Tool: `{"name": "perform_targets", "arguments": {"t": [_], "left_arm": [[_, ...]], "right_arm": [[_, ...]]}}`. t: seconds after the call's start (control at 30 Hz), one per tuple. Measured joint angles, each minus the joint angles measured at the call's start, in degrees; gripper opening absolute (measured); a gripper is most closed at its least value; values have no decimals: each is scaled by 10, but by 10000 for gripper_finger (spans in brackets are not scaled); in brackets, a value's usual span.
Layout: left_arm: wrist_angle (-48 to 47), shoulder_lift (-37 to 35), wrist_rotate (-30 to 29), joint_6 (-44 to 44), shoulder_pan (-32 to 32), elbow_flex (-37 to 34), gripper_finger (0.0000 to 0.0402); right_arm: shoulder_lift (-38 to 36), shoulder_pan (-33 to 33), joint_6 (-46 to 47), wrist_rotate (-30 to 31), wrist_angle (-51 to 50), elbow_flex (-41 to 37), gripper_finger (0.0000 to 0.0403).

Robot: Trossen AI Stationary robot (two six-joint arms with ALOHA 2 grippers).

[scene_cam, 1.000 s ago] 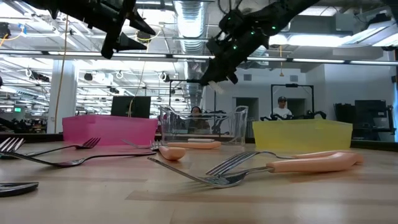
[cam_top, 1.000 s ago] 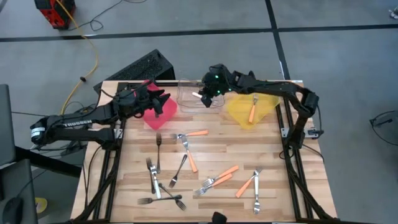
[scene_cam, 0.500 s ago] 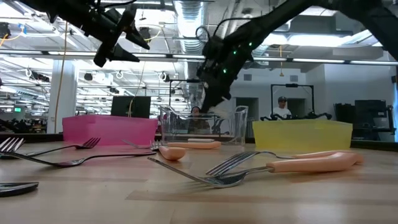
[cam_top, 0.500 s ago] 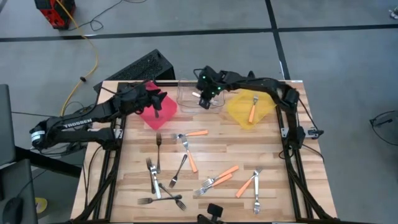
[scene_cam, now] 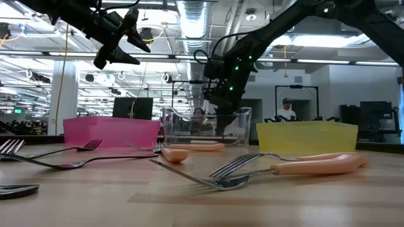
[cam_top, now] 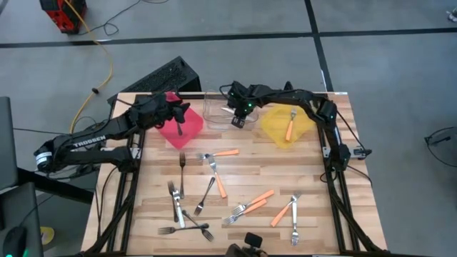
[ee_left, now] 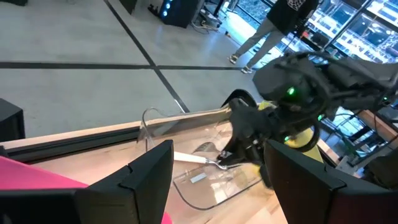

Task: Sort silverware by color (type)
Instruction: Put the white fork into the transparent bin, then put the black fork into the pink bin

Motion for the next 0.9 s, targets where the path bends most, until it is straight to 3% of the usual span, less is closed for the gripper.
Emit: {"name": "perform_targets", "arguments": {"t": [0.2,0.37,0.5,0.7,0.9], "left_arm": [[-2,0,7,0,10,0,235],[-23,0,73,15,17,0,235],[-48,0,146,44,17,0,235],[-82,0,249,117,-17,0,233],[-96,0,261,105,-79,0,223]], "right_arm": [[6,0,9,6,4,0,136],[5,0,-2,-1,-23,18,188],[-3,-2,-18,-10,-76,82,220],[-26,-9,-39,-39,-160,203,233],[-90,-13,-72,-49,-194,285,234]]}}
